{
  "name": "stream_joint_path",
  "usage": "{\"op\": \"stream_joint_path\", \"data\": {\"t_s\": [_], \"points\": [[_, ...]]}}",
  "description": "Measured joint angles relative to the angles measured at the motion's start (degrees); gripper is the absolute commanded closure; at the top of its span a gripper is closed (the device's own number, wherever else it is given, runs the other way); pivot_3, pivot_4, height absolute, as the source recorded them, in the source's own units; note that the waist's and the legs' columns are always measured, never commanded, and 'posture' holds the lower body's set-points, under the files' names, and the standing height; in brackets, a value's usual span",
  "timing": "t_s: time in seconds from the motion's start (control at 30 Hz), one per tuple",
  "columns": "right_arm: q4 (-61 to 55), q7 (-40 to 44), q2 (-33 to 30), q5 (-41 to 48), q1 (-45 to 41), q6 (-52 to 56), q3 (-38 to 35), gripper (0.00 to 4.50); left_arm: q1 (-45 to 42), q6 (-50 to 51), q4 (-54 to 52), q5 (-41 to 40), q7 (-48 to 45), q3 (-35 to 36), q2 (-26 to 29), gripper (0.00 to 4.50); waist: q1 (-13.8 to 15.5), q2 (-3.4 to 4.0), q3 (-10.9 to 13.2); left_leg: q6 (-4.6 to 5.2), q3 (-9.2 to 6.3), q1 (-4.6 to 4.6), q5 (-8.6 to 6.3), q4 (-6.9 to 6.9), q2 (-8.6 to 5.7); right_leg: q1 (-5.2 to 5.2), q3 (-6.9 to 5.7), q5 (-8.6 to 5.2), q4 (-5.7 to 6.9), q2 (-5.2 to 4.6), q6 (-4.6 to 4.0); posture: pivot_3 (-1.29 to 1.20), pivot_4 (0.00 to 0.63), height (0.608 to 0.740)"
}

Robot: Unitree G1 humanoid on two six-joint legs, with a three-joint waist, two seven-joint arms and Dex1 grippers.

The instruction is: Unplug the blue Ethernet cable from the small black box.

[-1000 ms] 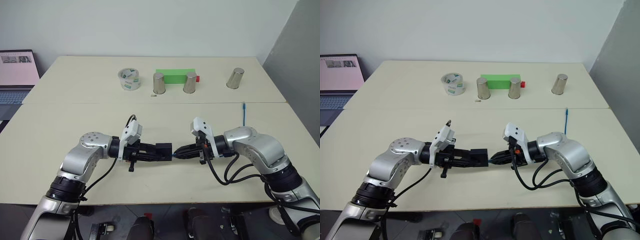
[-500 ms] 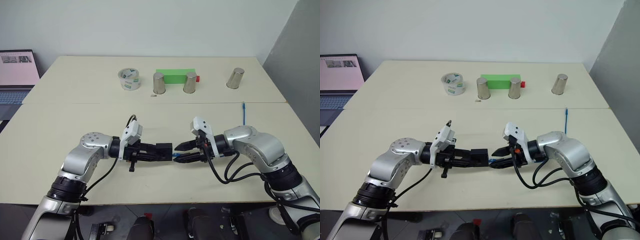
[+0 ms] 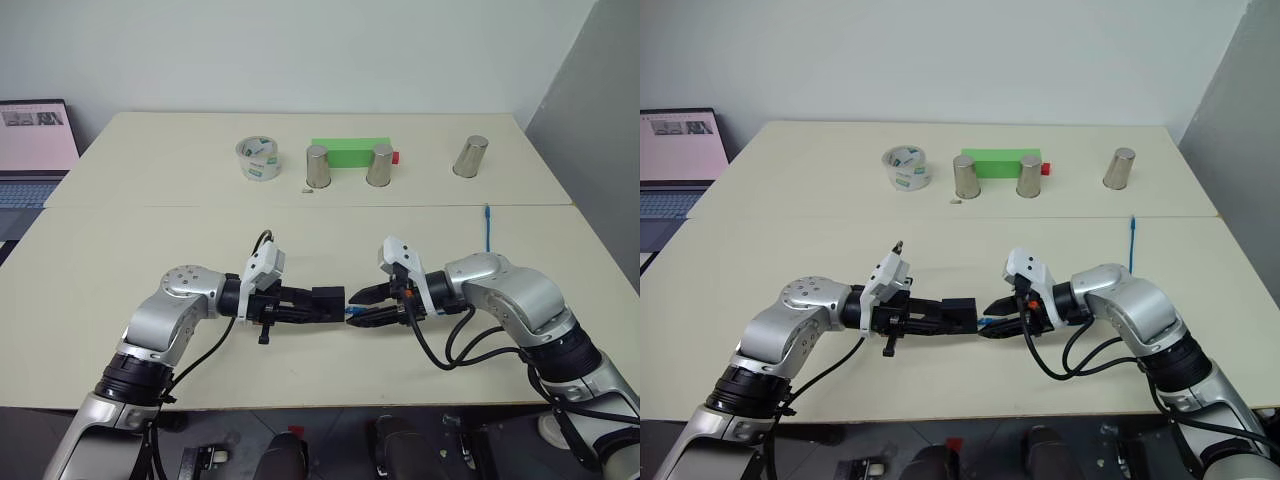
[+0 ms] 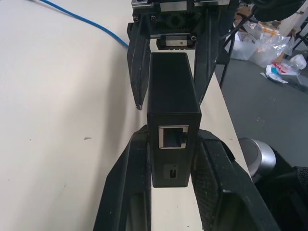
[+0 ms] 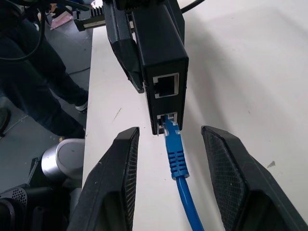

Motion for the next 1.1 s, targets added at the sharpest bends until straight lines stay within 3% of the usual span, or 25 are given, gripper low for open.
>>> {"op": "stream_joint_path", "data": {"t_s": [0.13,0.27,0.63,0.9,1.0,1.1], "points": [[0.0,0.1,0.1,-0.5,0.0,-0.6,0.0,3.84,0.0,0.0,0.0,0.0,0.1,0.0,0.0,3.71,0.0,0.00,0.0,0.00,0.00,0.00,0.00,0.00,0.00,0.00,0.00,0.00,0.00,0.00,0.00,0.00,0.150,0.740],[0.0,0.4,0.0,-0.6,0.0,-0.9,0.5,4.44,0.1,0.0,0.0,0.3,0.1,0.0,0.1,3.71,0.0,0.00,0.0,0.00,0.01,-0.01,0.00,0.00,0.00,-0.01,0.00,0.00,0.00,0.00,0.00,0.00,0.150,0.740],[0.8,2.1,-0.3,-2.2,-0.4,-3.3,1.7,4.44,0.1,-0.3,-0.1,1.0,-0.2,-0.2,0.2,3.71,0.0,0.00,0.0,0.00,0.01,-0.02,0.00,0.00,0.00,-0.03,0.01,0.00,0.00,0.00,0.00,0.00,0.150,0.740],[3.0,3.6,-5.0,-4.5,-0.2,-5.9,1.2,4.44,1.2,-2.3,1.6,3.7,-1.3,-0.5,5.0,3.71,0.0,0.00,0.0,0.00,0.03,-0.14,0.00,-0.01,0.01,-0.17,0.01,0.00,0.02,0.00,0.00,0.00,0.150,0.740],[6.0,2.0,-4.6,-5.4,-0.1,-7.9,-0.4,4.44,2.4,-2.4,1.6,3.7,-0.8,0.3,5.3,3.71,0.0,0.00,0.0,0.00,0.06,-0.16,0.00,0.01,0.00,-0.17,0.04,0.00,0.01,0.00,0.00,0.00,0.150,0.740],[17.0,-6.2,-0.3,-9.6,-2.7,-13.1,-4.0,4.44,3.2,-1.9,1.4,3.6,1.3,1.9,5.2,3.71,-0.1,0.00,0.0,0.00,0.10,-0.16,0.00,0.03,-0.02,-0.20,0.10,0.04,0.05,-0.01,0.04,0.00,0.150,0.740]]}}
